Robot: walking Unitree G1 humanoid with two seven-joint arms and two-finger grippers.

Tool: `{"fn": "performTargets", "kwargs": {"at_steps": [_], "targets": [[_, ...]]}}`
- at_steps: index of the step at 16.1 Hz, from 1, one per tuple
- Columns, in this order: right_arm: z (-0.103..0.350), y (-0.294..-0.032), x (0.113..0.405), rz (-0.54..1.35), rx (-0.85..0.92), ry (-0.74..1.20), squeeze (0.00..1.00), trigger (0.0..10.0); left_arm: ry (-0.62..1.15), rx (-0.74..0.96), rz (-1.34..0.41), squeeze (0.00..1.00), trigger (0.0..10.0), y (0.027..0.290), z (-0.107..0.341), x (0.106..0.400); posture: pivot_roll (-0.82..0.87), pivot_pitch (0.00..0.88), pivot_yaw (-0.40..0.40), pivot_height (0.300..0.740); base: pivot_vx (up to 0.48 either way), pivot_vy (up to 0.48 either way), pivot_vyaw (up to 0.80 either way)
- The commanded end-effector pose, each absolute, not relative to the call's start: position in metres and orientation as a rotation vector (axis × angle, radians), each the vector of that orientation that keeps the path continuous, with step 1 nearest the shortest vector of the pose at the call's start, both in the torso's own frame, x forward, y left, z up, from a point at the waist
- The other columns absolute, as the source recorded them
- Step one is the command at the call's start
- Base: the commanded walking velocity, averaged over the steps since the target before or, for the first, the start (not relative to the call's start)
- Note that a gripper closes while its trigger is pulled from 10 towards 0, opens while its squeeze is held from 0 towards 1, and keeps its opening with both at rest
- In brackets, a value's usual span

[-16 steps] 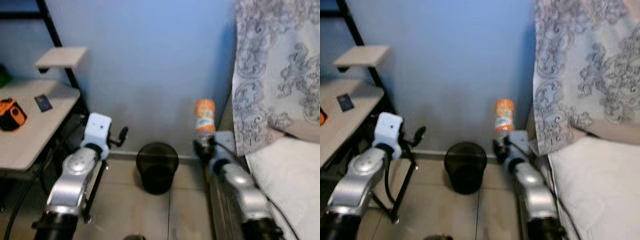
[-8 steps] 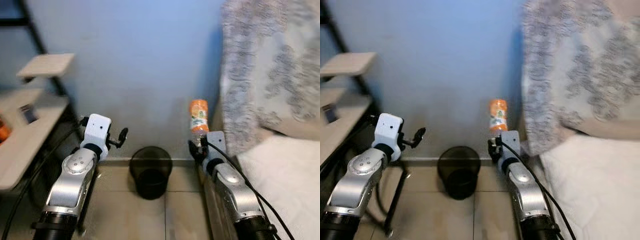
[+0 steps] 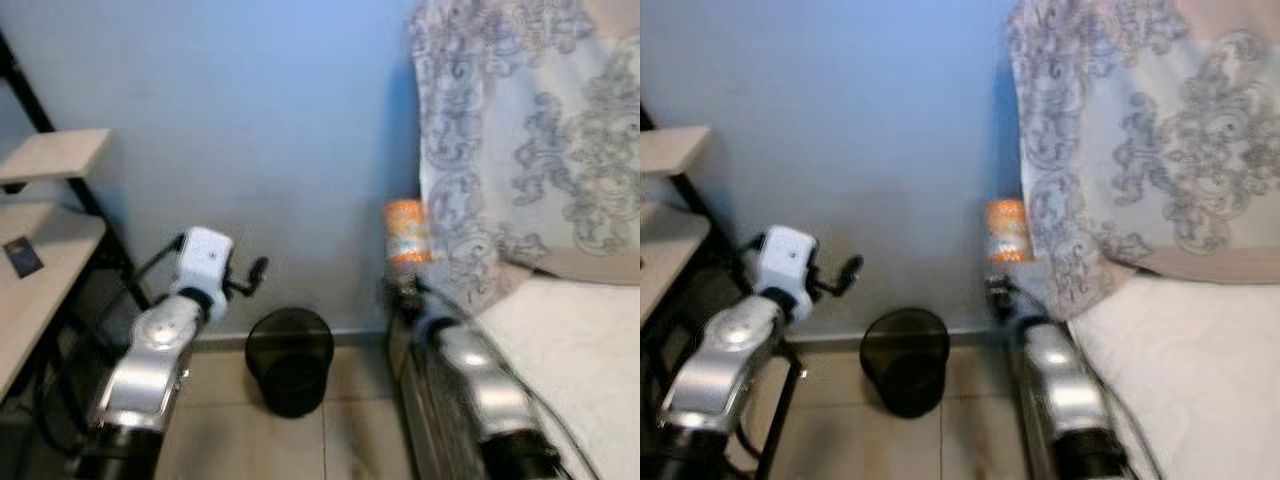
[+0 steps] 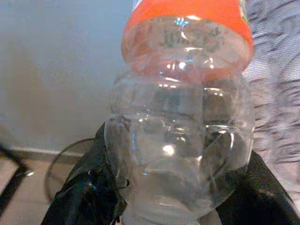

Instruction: Clean up the room

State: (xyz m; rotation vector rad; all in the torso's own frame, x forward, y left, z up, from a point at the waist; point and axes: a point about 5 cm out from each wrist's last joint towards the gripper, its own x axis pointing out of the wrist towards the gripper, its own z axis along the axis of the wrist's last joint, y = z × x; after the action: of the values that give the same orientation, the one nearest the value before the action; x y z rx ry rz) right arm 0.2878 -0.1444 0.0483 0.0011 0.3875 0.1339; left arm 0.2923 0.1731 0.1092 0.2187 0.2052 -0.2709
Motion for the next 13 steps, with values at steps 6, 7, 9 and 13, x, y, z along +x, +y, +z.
{"fn": "performTargets", "kwargs": {"at_steps": [6, 7, 9, 13], "targets": [[0.0532, -0.1275, 0.2905, 0.211, -0.035, 0.356, 0.0, 10.0, 0.202, 0.238, -0.254, 0.0, 10.0, 0.181, 0.1128, 0.2935, -0.02, 0.0, 0.037, 0.74, 0.353, 0.0, 0.0], [0.0533, -0.1274, 0.2906, 0.211, -0.036, 0.355, 0.0, 10.0, 0.202, 0.239, -0.254, 0.0, 10.0, 0.1811, 0.1129, 0.2934, -0.02, 0.0, 0.036, 0.74, 0.352, 0.0, 0.0], [0.0531, -0.127, 0.2904, 0.211, -0.037, 0.356, 0.0, 10.0, 0.202, 0.239, -0.256, 0.0, 10.0, 0.1812, 0.1129, 0.2933, -0.02, 0.0, 0.037, 0.74, 0.352, 0.0, 0.0], [0.0531, -0.127, 0.2907, 0.213, -0.044, 0.354, 0.0, 10.0, 0.203, 0.24, -0.259, 0.0, 10.0, 0.1813, 0.113, 0.2933, -0.01, 0.0, 0.037, 0.74, 0.352, 0.0, 0.0]]}}
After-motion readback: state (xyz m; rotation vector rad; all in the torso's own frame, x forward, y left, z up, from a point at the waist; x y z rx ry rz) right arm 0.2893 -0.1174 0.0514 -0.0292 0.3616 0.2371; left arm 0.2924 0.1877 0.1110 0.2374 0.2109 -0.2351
